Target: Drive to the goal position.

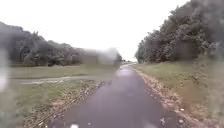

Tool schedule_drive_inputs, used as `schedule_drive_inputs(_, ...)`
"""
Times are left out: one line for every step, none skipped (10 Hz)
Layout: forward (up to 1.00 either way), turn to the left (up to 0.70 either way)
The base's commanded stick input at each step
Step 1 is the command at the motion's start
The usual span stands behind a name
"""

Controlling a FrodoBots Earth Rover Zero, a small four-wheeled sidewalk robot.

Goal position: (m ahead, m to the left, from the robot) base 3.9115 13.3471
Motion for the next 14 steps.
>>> schedule_drive_inputs(0.70,0.00)
schedule_drive_inputs(0.70,0.00)
schedule_drive_inputs(0.70,0.00)
schedule_drive_inputs(0.70,0.00)
schedule_drive_inputs(0.70,0.00)
schedule_drive_inputs(0.70,0.00)
schedule_drive_inputs(0.70,0.00)
schedule_drive_inputs(0.70,0.00)
schedule_drive_inputs(0.70,0.00)
schedule_drive_inputs(0.70,0.00)
schedule_drive_inputs(0.70,0.00)
schedule_drive_inputs(0.70,0.00)
schedule_drive_inputs(0.70,0.00)
schedule_drive_inputs(0.70,0.00)
